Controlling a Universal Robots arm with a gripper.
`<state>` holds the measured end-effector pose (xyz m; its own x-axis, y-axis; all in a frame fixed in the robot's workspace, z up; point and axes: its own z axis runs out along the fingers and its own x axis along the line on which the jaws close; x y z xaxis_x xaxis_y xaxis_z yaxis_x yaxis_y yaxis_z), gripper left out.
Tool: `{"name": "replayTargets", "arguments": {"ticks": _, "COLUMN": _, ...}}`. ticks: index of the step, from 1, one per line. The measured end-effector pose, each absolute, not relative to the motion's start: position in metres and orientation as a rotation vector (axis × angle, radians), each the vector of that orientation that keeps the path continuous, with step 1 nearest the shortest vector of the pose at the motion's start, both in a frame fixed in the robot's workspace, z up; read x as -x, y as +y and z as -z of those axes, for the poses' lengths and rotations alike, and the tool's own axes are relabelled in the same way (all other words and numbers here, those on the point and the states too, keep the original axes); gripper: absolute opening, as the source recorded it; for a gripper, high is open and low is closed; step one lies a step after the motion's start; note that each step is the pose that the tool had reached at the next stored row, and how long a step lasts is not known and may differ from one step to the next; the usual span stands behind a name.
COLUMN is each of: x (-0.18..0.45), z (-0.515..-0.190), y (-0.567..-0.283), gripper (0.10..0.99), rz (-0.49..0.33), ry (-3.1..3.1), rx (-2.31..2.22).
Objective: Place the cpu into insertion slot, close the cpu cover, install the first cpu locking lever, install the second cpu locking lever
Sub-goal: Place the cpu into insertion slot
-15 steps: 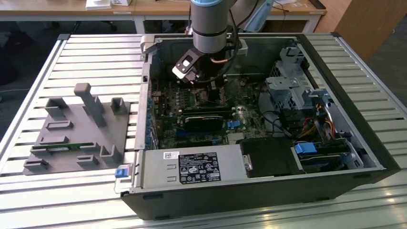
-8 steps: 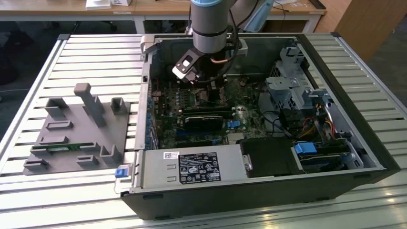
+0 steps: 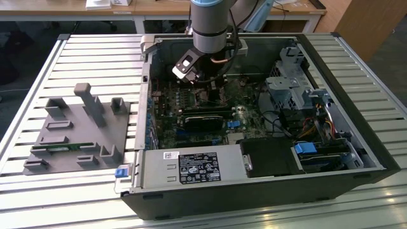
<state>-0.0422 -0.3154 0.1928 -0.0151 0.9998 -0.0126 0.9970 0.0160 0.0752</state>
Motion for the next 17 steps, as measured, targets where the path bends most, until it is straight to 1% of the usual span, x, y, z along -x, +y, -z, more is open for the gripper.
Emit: {"name": "replayTargets", "arguments": {"ticks": 17, "x": 0.0408, "z": -0.193, "y": -0.3154, "gripper": 0.541, "rz": -0.069, "ry": 2.218, "rx": -2.137}}
